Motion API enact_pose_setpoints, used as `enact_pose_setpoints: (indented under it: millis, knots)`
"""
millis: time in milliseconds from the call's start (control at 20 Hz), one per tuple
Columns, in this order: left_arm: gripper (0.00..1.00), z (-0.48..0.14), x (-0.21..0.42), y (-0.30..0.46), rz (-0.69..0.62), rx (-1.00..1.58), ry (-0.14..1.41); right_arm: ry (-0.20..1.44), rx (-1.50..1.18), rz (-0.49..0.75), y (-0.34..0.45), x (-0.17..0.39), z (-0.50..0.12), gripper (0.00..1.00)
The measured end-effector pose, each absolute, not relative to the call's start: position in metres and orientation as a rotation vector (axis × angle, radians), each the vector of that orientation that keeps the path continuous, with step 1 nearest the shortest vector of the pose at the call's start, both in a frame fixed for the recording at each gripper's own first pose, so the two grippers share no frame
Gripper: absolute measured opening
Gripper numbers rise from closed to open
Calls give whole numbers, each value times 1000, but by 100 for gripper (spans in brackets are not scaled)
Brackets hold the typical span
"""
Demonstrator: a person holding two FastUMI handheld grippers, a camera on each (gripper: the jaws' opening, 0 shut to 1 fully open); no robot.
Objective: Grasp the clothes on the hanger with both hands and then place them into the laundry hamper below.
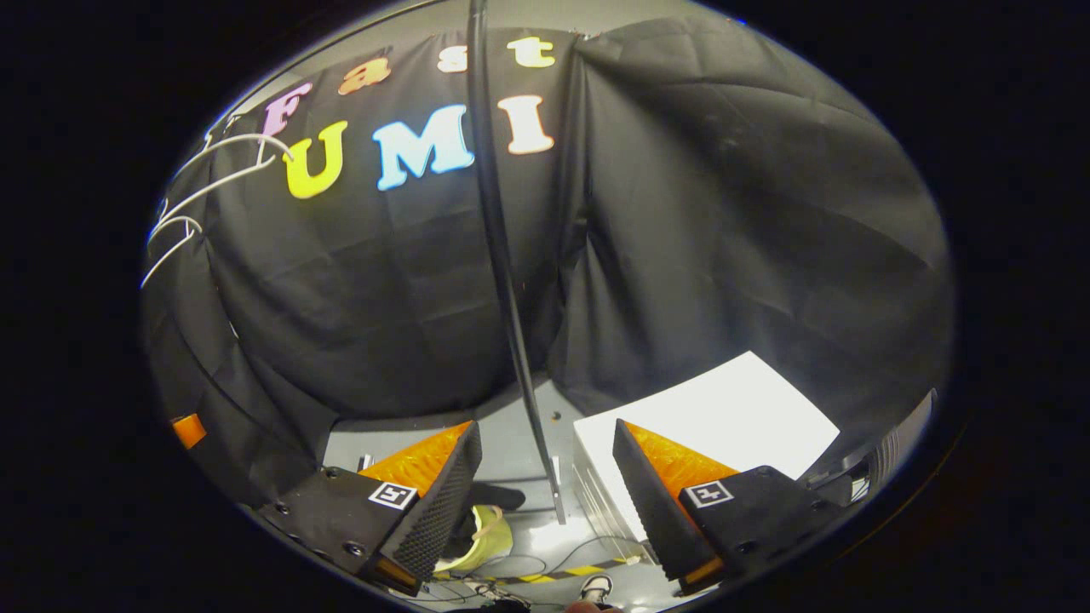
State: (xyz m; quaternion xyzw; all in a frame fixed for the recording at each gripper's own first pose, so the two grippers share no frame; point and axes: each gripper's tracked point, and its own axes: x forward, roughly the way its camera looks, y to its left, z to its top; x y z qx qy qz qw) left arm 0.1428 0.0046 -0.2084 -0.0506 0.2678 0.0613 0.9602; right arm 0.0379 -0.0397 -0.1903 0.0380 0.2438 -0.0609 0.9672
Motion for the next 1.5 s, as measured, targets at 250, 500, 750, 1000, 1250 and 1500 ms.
enact_pose_setpoints:
  millis: [250, 500, 750, 1000, 1250, 1500]
  knots:
    - [97, -109, 153, -21, 177, -37, 379, 328, 29, -107, -78, 46, -130, 98]
    - [97, -8, 168, -48, 139, -109, 191, 151, 108, -79, -98, 56, -51, 98]
    - [97, 64, 180, -63, 113, -88, 94, -57, 187, -136, -130, 71, 10, 92]
    - [96, 108, 176, -60, 115, -165, 11, -181, 276, -226, -148, 64, 52, 98]
    - [96, 124, 166, -35, 99, -216, -63, -209, 299, -265, -149, 48, 57, 98]
    - [96, 92, 144, 18, 112, -235, -47, -177, 198, -329, -161, 24, 35, 98]
